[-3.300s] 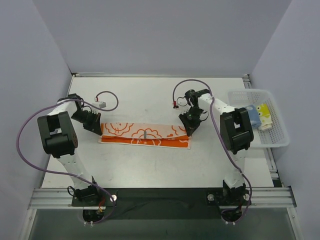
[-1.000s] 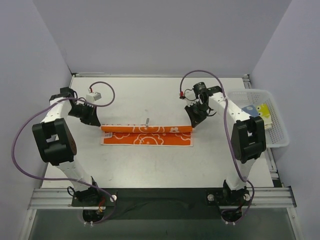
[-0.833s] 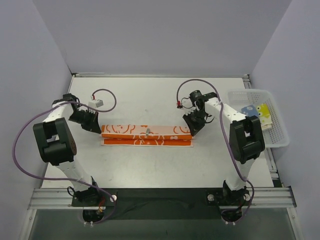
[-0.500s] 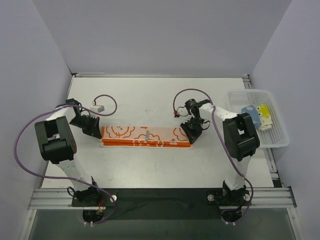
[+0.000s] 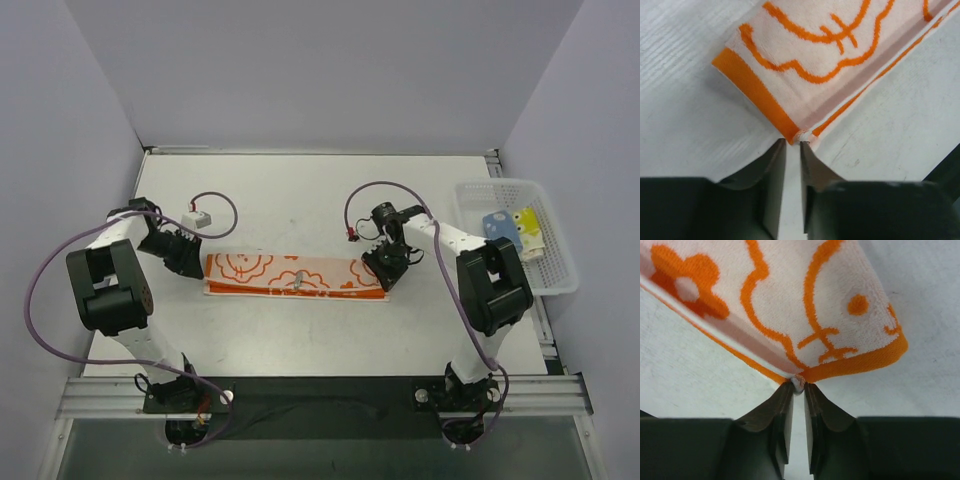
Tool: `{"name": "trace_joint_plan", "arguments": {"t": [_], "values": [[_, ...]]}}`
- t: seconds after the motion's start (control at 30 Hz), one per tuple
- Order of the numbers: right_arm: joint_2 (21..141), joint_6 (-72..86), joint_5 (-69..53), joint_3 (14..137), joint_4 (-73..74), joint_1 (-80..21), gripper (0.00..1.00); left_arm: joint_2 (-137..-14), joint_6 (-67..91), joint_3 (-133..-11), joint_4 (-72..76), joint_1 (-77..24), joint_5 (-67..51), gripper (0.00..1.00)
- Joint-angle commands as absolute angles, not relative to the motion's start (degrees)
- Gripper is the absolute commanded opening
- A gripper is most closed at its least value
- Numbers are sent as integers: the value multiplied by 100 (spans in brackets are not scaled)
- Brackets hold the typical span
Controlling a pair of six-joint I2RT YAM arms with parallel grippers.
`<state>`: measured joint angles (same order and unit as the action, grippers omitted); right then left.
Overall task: Roll the towels
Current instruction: Fold the towel
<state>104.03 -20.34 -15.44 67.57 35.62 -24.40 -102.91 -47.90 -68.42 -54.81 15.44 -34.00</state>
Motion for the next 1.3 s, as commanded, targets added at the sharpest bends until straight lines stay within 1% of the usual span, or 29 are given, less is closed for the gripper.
{"name": "trace_joint_plan", "arguments": {"t": [0.0, 0.03, 0.07, 0.1, 0.17, 0.3, 0.4, 0.43, 0.47, 0.5, 0.57, 0.8, 1.0, 1.1, 1.2, 1.23, 1.27], "values": [[9941, -2513, -1204, 6531, 3858, -2593, 18, -9914, -5685, -6882, -6090, 1591, -3691, 32], [9897, -2548, -1187, 6522, 3893, -2645, 33, -9888, -5782, -6899, -6274, 1591, -3639, 35], [9862, -2592, -1187, 6504, 3928, -2654, 40, -9879, -6009, -6934, -6397, 1600, -3621, 38], [9827, -2610, -1204, 6504, 4007, -2654, 42, -9870, -6125, -6995, -6520, 1608, -3621, 41], [9677, -2646, -1274, 6521, 4087, -2646, 44, -9826, -6284, -7049, -6775, 1600, -3604, 44], [9449, -2514, -1590, 6767, 4368, -2514, 45, -9668, -6101, -7215, -6821, 1600, -3945, 45], [9710, -1962, -2020, 7153, 4394, -2321, 40, -9642, -5215, -7347, -6339, 1451, -4192, 44], [9860, -1760, -2117, 7259, 4412, -2294, 36, -9650, -4925, -7330, -6137, 1363, -4166, 43], [10027, -1479, -2240, 7503, 4464, -2268, 34, -9668, -4313, -7295, -5691, 1267, -4044, 42], [10333, -1329, -2389, 7584, 4482, -2233, 32, -9685, -4037, -7260, -5486, 1048, -3747, 41], [10581, -1152, -2470, 7708, 4474, -2232, 29, -9755, -3510, -7199, -5039, 888, -3552, 40], [11582, -861, -1820, 8111, 4360, -2092, 28, -10116, -2348, -6830, -4228, 668, -2743, 34], [12136, -1002, -1038, 8893, 4219, -1793, 28, -10222, -1978, -6487, -4157, 624, -2821, 34], [12199, -1002, -1002, 9351, 4263, -1696, 28, -10152, -1846, -6320, -4140, 510, -3014, 34], [11797, -941, -1256, 9378, 4315, -1618, 34, -9906, -1749, -6267, -4157, 518, -3408, 38], [11647, -914, -1300, 9308, 4307, -1591, 39, -9749, -1697, -6275, -4157, 501, -3488, 39], [11506, -827, -1327, 9151, 4272, -1556, 41, -9660, -1661, -6284, -4157, 510, -3541, 41]]}}
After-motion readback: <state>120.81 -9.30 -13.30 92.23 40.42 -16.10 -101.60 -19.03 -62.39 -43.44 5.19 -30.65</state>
